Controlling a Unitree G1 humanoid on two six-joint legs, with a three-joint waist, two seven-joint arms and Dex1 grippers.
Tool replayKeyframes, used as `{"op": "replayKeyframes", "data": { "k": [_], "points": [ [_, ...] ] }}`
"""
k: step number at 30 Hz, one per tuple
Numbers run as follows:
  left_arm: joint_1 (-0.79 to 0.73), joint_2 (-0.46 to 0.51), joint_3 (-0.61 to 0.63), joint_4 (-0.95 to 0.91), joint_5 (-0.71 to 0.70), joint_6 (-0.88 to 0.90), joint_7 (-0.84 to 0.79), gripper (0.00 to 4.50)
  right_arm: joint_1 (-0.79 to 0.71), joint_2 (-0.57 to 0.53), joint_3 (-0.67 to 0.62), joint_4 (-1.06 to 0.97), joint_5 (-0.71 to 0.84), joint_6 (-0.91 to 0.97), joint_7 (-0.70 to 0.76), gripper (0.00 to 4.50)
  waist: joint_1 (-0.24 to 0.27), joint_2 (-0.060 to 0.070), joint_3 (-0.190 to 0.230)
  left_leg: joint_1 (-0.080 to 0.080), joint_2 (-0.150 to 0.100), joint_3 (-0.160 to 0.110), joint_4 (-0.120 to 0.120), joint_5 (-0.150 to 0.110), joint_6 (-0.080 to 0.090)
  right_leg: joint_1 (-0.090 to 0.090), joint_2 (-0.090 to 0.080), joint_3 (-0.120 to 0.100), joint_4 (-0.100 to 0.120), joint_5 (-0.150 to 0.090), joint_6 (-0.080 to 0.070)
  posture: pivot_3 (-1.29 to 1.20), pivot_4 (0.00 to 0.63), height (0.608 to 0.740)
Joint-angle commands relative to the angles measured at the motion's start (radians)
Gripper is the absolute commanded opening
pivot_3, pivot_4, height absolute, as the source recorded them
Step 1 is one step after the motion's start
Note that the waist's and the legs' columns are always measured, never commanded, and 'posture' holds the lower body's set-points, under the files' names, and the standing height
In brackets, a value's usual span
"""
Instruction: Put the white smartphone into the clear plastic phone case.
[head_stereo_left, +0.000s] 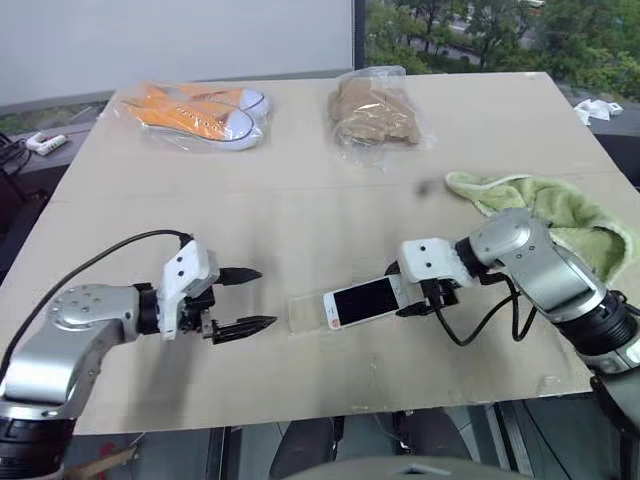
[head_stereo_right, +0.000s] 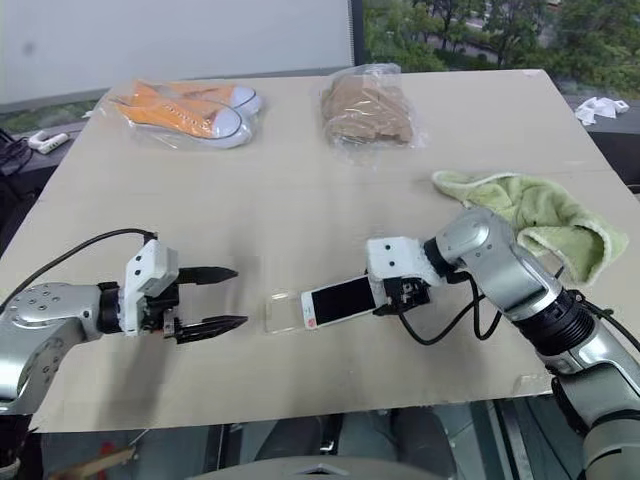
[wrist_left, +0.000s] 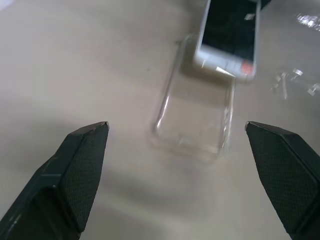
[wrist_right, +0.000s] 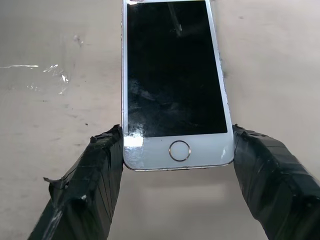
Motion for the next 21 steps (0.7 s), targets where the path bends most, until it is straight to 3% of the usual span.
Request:
{"op": "replayKeyframes", "data": {
  "k": [1, 7, 9, 10, 14, 18, 21],
  "points": [
    [-0.056, -0.022, -0.05, -0.024, 0.019, -0.006, 0.026, 4.5, -0.041, 0.026, 0.027, -0.029, -0.029, 0.024, -0.026, 2.92, -0.001, 0.0, 0.0, 0.0, 0.0, 0.0, 0.0, 0.0, 0.0, 0.0, 0.0, 0.0, 0.0, 0.0, 0.0, 0.0, 0.15, 0.74],
    [-0.123, -0.062, -0.12, 0.016, 0.043, -0.015, 0.038, 4.5, -0.074, 0.057, 0.056, -0.014, -0.049, 0.077, -0.045, 2.92, -0.004, 0.0, 0.0, 0.0, 0.0, 0.0, 0.0, 0.0, 0.0, 0.0, 0.0, 0.0, 0.001, 0.0, 0.0, 0.0, 0.15, 0.74],
    [-0.124, -0.071, -0.122, 0.023, 0.042, -0.025, 0.036, 3.99, -0.08, 0.061, 0.059, -0.015, -0.049, 0.088, -0.047, 2.92, -0.004, 0.0, 0.0, 0.0, 0.0, 0.0, 0.0, 0.0, 0.0, 0.0, 0.0, 0.0, 0.001, 0.0, 0.0, 0.0, 0.15, 0.74],
    [-0.123, -0.073, -0.123, 0.026, 0.042, -0.03, 0.031, 3.96, -0.084, 0.065, 0.06, -0.016, -0.049, 0.098, -0.05, 2.92, -0.004, 0.0, 0.0, 0.0, 0.0, 0.0, 0.0, 0.0, 0.0, 0.0, 0.0, 0.0, 0.001, 0.0, 0.0, 0.0, 0.15, 0.74],
    [-0.122, -0.077, -0.138, 0.048, 0.06, -0.067, 0.016, 2.2, -0.095, 0.08, 0.062, -0.018, -0.043, 0.138, -0.059, 2.92, -0.004, 0.0, 0.0, 0.0, 0.0, 0.0, 0.001, 0.0, 0.0, 0.0, 0.0, 0.0, 0.001, 0.0, 0.0, 0.0, 0.15, 0.74],
    [-0.135, -0.095, -0.173, 0.066, 0.078, -0.097, 0.004, 0.15, -0.099, 0.088, 0.074, -0.015, -0.041, 0.167, -0.065, 2.92, -0.003, 0.0, 0.0, 0.0, 0.0, 0.0, 0.001, 0.0, 0.0, 0.0, 0.0, 0.0, 0.001, 0.0, 0.0, 0.0, 0.15, 0.74],
    [-0.148, -0.114, -0.215, 0.085, 0.111, -0.124, 0.003, 0.06, -0.103, 0.089, 0.087, -0.015, -0.043, 0.195, -0.067, 2.92, -0.003, 0.0, 0.0, 0.0, 0.0, 0.0, 0.001, 0.0, 0.0, 0.0, 0.0, 0.0, 0.001, 0.0, 0.0, 0.0, 0.15, 0.74]
  ]
}}
